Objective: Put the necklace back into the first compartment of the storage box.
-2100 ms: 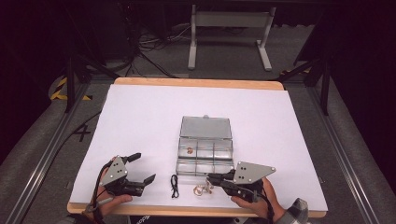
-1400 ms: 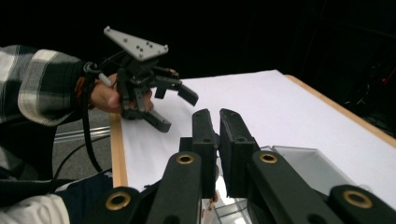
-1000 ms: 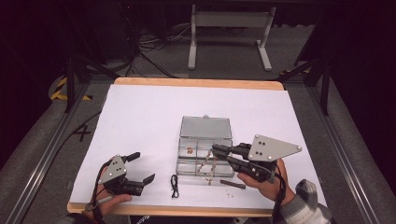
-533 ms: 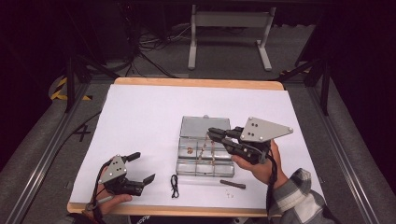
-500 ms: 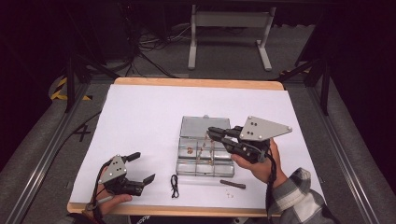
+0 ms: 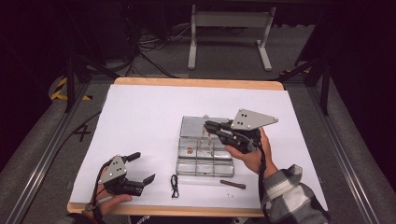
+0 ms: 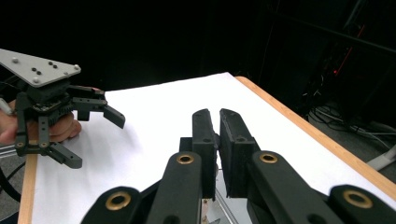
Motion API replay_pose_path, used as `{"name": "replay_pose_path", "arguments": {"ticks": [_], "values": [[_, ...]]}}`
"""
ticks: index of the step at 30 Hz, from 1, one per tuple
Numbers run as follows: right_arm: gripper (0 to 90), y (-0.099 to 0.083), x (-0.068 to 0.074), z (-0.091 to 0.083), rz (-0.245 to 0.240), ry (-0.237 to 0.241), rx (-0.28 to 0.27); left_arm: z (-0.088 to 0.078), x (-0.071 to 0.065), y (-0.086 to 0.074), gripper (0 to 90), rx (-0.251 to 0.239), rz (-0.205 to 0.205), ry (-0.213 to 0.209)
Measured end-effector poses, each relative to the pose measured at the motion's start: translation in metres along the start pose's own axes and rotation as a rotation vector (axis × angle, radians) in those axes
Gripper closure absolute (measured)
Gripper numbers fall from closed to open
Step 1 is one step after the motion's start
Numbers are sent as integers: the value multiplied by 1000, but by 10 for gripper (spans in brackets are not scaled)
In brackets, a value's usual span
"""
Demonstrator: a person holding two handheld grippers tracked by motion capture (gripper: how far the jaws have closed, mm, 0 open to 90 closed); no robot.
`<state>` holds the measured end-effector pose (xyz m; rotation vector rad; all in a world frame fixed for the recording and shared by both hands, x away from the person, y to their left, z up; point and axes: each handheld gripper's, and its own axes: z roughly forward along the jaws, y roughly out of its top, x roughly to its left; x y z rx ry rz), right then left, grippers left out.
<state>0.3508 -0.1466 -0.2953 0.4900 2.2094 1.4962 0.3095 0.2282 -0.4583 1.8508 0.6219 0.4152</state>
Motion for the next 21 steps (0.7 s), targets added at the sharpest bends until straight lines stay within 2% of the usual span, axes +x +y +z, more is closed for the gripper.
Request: {"name": "replay_pose_path", "arguments": {"ticks": [12, 21], "values": [[859, -15, -14, 12, 27, -16, 36, 0, 0, 0, 78, 4, 6, -3], [859, -26, -17, 16, 38, -21, 52, 0, 0, 0, 77, 4, 5, -1]]}}
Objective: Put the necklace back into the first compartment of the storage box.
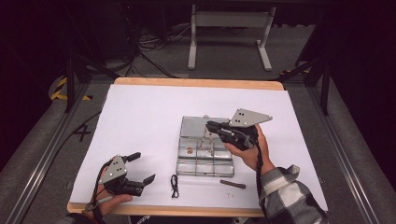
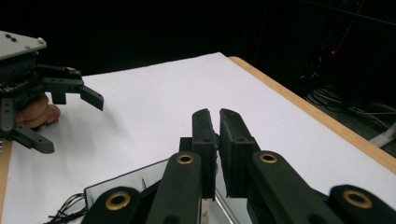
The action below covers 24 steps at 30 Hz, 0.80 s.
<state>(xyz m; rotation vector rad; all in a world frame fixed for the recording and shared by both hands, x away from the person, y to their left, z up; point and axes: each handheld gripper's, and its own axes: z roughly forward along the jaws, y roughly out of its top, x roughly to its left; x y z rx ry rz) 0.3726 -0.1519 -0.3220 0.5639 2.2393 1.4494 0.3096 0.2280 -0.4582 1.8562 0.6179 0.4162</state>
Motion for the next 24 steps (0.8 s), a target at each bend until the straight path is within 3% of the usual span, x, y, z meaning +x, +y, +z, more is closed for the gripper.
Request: {"name": "replay_pose_path", "arguments": {"ticks": [24], "values": [[858, -34, 1, 16, 19, 40, 95, 0, 0, 0, 79, -1, 6, 0]]}}
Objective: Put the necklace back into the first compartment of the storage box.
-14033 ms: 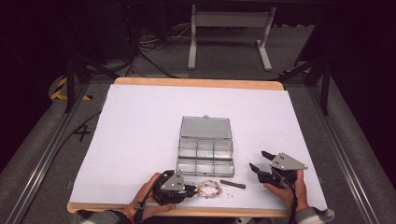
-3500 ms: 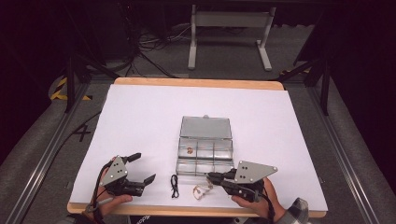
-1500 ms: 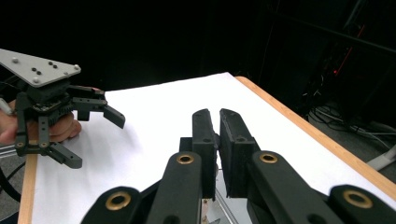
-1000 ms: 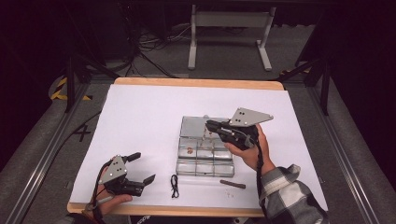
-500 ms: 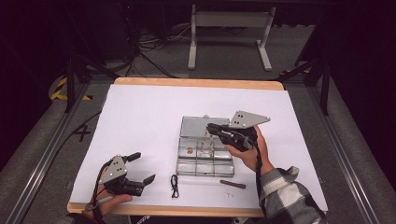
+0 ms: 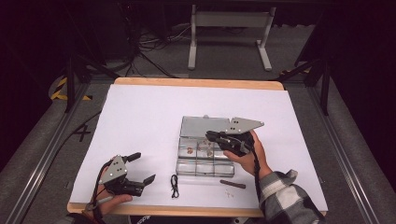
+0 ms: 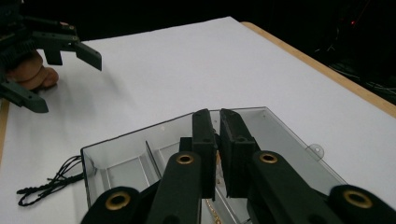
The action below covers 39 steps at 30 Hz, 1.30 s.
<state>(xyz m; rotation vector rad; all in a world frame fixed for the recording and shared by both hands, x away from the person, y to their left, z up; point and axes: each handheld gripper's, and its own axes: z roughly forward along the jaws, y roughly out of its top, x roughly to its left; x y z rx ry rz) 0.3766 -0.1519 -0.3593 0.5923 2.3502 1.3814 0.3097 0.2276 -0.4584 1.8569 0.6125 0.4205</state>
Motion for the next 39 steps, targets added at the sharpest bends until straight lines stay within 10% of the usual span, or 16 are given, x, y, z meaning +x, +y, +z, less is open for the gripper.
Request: {"name": "replay_pose_path", "arguments": {"ticks": [39], "values": [[809, -33, 0, 30, 5, -18, 191, 0, 0, 1, 78, 9, 5, 3]]}}
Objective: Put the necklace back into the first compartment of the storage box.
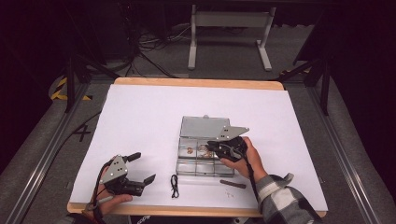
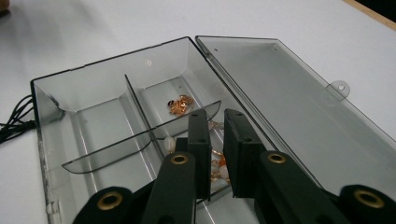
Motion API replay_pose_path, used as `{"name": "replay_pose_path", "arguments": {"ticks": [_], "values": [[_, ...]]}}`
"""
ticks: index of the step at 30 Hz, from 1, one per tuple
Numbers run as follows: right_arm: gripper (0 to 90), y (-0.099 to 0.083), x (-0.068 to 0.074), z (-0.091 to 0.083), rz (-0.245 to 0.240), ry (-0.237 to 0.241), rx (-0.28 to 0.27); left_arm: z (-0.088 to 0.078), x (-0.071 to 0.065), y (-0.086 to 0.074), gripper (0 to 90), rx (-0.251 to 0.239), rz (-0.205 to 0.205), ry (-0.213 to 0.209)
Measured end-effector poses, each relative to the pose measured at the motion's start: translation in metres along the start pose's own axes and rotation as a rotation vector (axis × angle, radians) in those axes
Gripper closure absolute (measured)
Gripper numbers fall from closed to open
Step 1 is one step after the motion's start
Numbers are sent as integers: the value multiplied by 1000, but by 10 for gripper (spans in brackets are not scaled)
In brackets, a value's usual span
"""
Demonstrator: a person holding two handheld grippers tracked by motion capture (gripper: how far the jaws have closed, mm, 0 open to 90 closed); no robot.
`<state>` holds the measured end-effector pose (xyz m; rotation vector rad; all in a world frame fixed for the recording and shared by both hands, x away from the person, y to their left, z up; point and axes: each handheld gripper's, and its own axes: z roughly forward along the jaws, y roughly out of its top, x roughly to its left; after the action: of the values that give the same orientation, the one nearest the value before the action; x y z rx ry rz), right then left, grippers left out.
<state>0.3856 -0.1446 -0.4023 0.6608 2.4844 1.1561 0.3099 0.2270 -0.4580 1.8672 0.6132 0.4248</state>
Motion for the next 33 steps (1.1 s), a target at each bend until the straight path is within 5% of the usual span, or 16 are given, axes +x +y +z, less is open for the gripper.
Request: {"name": "replay_pose_path", "arguments": {"ticks": [6, 15, 24, 33], "values": [[806, 3, 2, -9, -4, 5, -37, 0, 0, 0, 76, -3, -8, -6], [812, -7, 12, -47, -2, 17, -117, 1, 0, 0, 75, -1, -8, 5], [835, -45, 40, -85, -2, 56, -141, 1, 1, 0, 74, 4, -1, 9], [846, -76, 61, -93, 3, 90, -90, 1, 1, 0, 74, 2, -19, 3]]}}
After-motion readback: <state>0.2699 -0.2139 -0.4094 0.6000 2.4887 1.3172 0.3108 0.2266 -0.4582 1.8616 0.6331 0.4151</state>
